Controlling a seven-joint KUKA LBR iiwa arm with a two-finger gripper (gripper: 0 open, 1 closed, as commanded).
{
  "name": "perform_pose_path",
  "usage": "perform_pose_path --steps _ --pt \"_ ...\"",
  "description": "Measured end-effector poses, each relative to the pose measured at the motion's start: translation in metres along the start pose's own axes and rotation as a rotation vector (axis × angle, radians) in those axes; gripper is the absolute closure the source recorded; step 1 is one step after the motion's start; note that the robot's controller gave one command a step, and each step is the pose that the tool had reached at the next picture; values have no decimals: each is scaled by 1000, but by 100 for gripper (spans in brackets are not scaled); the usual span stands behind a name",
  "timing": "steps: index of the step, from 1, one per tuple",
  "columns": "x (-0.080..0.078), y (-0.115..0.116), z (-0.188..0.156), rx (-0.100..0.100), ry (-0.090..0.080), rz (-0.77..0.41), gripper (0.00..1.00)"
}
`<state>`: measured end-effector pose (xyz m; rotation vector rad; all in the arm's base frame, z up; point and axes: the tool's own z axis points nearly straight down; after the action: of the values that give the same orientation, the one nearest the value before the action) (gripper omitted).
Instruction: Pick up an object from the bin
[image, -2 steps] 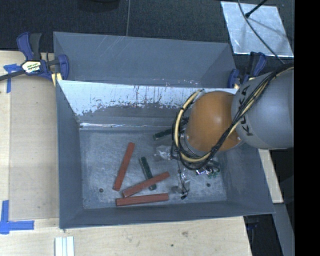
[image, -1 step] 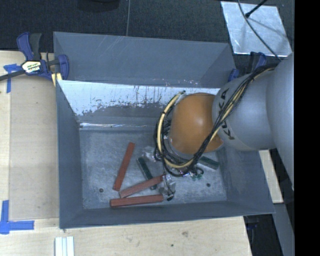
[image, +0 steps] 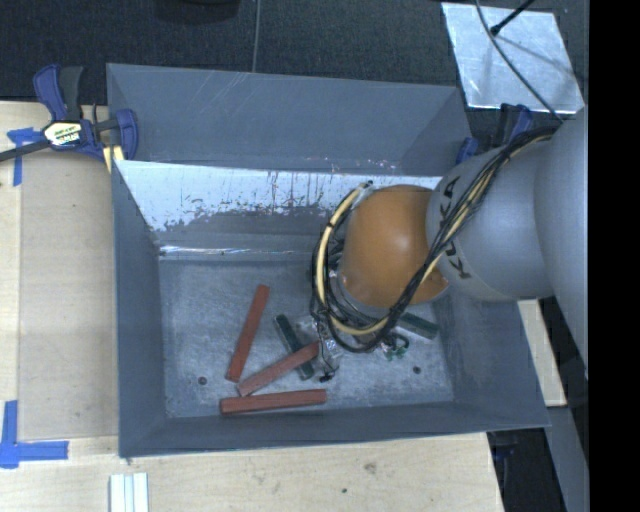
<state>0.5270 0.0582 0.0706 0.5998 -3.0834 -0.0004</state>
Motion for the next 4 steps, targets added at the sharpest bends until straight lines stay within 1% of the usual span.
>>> perform_pose_path --steps 1,2,3,4 --pt "-1 3 -168 4 -13 -39 100" --pt "1 3 -163 1 -4 -39 0" --pt "-64 -1 -39 0 -1 -332 0" --pt "-77 11 -1 4 -9 -556 0"
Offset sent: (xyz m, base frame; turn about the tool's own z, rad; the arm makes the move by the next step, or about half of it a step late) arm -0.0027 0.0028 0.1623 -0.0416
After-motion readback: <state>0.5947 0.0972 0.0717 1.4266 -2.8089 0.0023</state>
